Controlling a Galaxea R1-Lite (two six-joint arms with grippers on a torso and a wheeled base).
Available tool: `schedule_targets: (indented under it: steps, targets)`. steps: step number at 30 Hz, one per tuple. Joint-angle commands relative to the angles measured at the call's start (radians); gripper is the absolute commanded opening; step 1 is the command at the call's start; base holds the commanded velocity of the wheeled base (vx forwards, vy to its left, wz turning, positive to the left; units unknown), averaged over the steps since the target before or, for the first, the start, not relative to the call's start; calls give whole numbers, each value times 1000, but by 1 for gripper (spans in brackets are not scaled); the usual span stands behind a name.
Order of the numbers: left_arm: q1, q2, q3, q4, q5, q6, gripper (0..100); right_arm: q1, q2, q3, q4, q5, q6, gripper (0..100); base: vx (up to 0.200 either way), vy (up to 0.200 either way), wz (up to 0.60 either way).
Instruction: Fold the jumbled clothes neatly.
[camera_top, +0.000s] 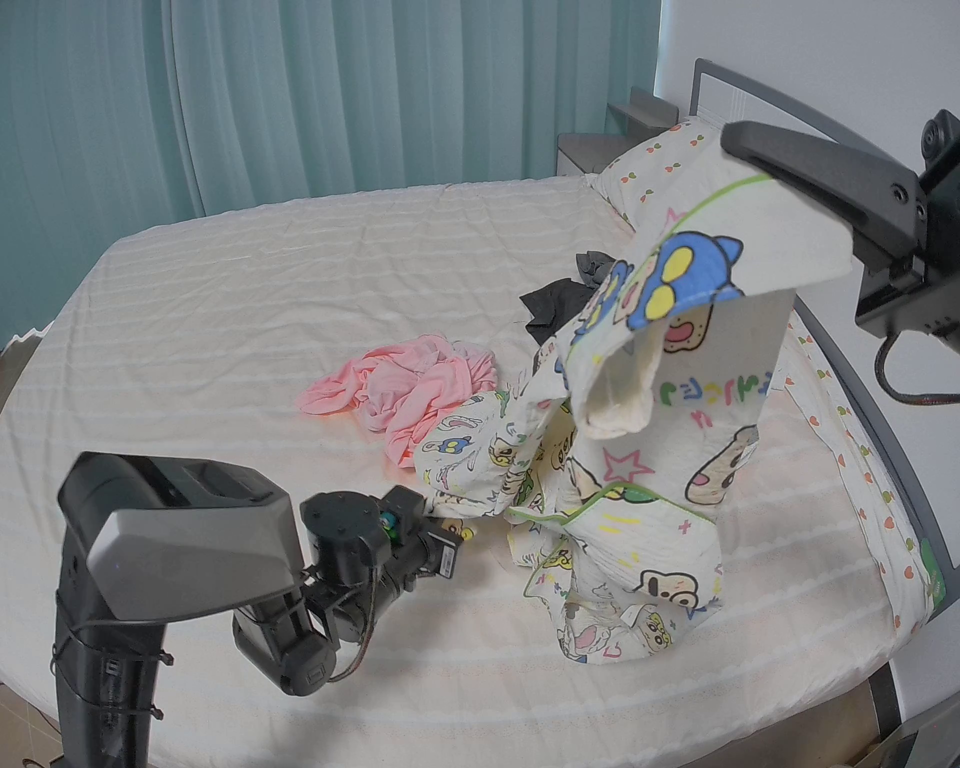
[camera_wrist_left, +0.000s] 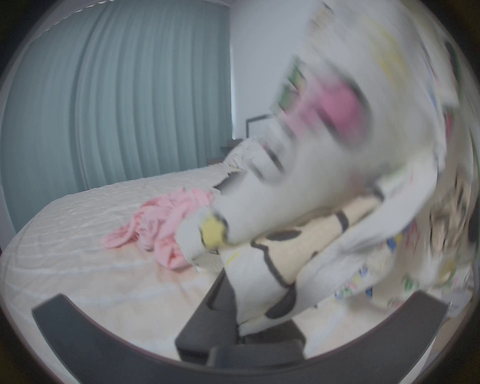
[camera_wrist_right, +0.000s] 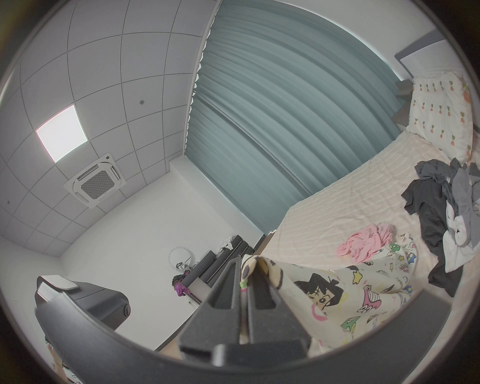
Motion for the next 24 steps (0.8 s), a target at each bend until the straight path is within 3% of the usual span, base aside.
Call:
schedule_targets:
  steps: [1, 4, 7, 8, 14, 19, 24]
  targets:
    - [63, -209, 28, -4, 51, -85, 0, -112, -65, 51, 1, 5, 4, 0, 0, 0, 0]
    - [99, -281, 33, -4, 73, -93, 0, -161, -83, 80, 1, 17, 4, 0, 0, 0, 0]
    - [99, -281, 33, -4, 73, -93, 0, -161, -83, 80, 1, 17, 4, 0, 0, 0, 0]
    - [168, -420, 27, -4, 84, -117, 0, -272, -112, 129, 1, 47, 4, 0, 0, 0, 0]
    - [211, -641, 39, -3, 97, -126, 0, -430, -124, 123, -3, 54, 4, 0, 0, 0, 0]
    - [204, -762, 53, 16, 110, -114, 0, -438, -175, 109, 1, 54, 6, 0, 0, 0, 0]
    - [202, -969, -10, 233, 108, -114, 0, -439, -184, 81, 1, 55, 6, 0, 0, 0, 0]
